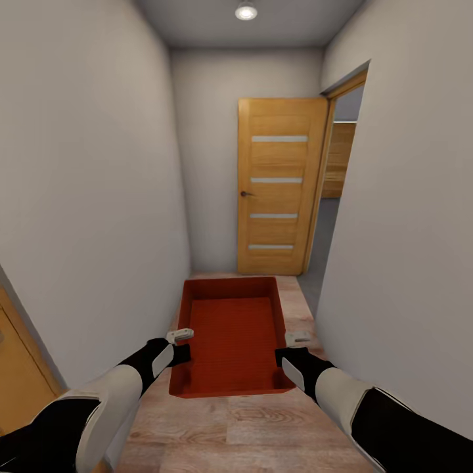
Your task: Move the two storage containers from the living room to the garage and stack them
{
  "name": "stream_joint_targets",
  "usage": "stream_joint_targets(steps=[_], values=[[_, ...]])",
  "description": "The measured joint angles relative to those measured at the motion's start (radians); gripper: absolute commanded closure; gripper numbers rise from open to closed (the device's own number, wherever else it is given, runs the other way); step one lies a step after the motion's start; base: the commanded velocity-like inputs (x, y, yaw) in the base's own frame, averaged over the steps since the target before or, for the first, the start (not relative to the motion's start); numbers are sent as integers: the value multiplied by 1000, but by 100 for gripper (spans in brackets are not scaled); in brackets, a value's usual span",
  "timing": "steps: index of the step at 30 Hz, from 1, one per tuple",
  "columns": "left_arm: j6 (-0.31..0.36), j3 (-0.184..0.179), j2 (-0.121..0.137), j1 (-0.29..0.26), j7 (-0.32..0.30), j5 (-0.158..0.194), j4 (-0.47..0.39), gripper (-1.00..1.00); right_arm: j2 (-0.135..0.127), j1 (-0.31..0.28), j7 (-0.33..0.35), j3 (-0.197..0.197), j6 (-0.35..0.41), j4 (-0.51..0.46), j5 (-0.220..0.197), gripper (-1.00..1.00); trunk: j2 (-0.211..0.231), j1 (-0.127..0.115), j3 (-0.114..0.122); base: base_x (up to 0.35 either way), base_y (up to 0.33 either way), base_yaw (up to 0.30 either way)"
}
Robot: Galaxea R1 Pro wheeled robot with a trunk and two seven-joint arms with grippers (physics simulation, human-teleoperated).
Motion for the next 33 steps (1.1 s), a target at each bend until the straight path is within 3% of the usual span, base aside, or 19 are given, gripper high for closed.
stream_joint_targets(steps=[33], values=[[0,0,0,0,0,0,0,100,0,0,0,1,0,-1,-1,100,0,0,0,323,0,0]])
